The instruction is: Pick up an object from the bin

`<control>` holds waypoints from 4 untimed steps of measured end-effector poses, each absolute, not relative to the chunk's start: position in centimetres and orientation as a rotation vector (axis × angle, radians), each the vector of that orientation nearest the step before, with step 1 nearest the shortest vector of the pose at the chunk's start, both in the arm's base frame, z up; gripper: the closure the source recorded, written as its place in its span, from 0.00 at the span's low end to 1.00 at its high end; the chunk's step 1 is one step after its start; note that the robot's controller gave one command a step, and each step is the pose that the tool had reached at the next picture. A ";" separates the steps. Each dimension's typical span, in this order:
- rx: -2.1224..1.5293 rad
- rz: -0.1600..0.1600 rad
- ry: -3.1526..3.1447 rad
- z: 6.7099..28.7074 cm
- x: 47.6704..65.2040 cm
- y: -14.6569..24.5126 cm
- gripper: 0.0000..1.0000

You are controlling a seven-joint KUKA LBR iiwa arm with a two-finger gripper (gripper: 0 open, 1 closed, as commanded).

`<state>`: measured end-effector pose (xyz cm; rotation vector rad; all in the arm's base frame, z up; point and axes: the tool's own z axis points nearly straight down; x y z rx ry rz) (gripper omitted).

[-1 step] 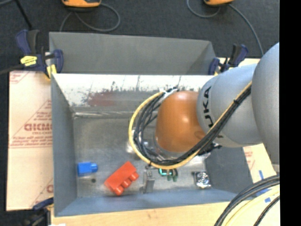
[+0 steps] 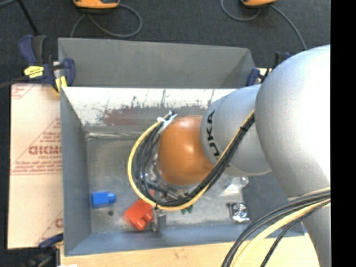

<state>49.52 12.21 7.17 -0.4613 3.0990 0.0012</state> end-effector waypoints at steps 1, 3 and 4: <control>-0.790 0.000 3.035 10.1 49.7 12.7 0.00; -1.405 0.000 2.812 6.9 50.7 12.7 0.00; -1.396 0.003 2.815 7.0 50.7 12.7 0.00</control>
Offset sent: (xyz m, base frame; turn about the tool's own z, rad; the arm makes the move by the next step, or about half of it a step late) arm 0.0004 0.0052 0.0283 -0.2153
